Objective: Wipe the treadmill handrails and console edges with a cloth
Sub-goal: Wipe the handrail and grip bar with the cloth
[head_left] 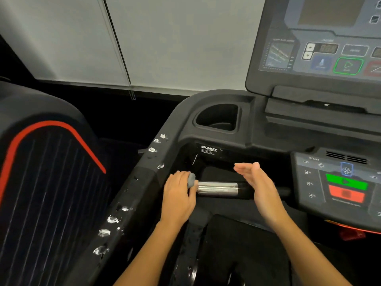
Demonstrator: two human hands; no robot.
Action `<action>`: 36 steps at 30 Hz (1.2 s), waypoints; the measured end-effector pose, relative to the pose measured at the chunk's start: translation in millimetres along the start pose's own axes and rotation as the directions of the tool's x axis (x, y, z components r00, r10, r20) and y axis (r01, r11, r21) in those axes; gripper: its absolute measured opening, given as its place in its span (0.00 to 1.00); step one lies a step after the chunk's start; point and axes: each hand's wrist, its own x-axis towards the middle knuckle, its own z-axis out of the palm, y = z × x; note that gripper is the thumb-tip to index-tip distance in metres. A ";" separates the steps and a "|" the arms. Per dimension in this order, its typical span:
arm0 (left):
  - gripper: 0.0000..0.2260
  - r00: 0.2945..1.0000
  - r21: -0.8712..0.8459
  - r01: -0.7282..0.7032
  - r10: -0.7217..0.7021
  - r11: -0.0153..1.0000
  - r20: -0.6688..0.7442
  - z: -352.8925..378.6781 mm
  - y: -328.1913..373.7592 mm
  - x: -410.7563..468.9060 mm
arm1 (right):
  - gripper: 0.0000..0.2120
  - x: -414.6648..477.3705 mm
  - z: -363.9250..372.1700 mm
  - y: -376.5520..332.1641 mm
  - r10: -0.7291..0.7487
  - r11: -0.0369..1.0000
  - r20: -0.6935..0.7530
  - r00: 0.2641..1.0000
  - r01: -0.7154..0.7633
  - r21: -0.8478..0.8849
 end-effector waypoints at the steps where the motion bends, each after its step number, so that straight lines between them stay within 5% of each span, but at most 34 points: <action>1: 0.15 1.000 -0.002 -0.006 0.005 1.000 -0.028 1.2 5.3 1.1 | 0.20 2.6 -2.3 1.4 -0.029 0.998 -0.012 1.000 0.028 -0.064; 8: 0.12 0.972 -0.011 -0.233 0.232 0.973 -0.018 16.9 35.8 -11.2 | 0.14 24.6 -17.8 4.8 -0.151 0.877 0.019 0.988 0.143 -0.459; 15: 0.12 0.994 0.122 -0.073 0.082 0.990 -0.069 -1.3 -3.9 -8.1 | 0.17 28.3 -28.9 11.0 -0.074 0.739 0.114 0.991 0.131 -0.661; 19: 0.17 0.997 0.199 0.057 -0.045 0.978 -0.065 4.7 17.5 6.2 | 0.22 28.7 -26.2 14.9 -0.017 0.564 0.166 0.986 0.147 -0.812; 21: 0.23 0.991 0.271 0.050 -0.082 0.961 0.104 -2.6 18.2 28.7 | 0.25 30.3 -24.3 15.8 0.001 0.496 0.180 0.984 0.156 -0.854; 25: 0.19 0.836 0.264 0.192 -0.298 0.945 0.460 -9.0 16.1 66.1 | 0.31 32.6 -21.8 18.7 0.004 0.429 0.171 0.985 0.152 -0.890; 29: 0.19 0.991 0.267 0.052 -0.082 0.962 0.102 2.2 14.1 30.1 | 0.43 28.4 -19.0 23.2 -0.097 0.275 0.191 0.977 0.211 -0.938; 31: 0.16 0.997 0.144 0.023 -0.012 0.989 -0.072 9.1 7.8 8.9 | 0.44 28.3 -16.8 26.7 -0.113 0.224 0.186 0.976 0.207 -0.952; 36: 0.15 0.975 -0.062 0.093 -0.103 0.994 -0.196 22.1 17.1 -22.5 | 0.46 27.7 -16.4 28.3 -0.148 0.237 0.191 0.970 0.222 -0.946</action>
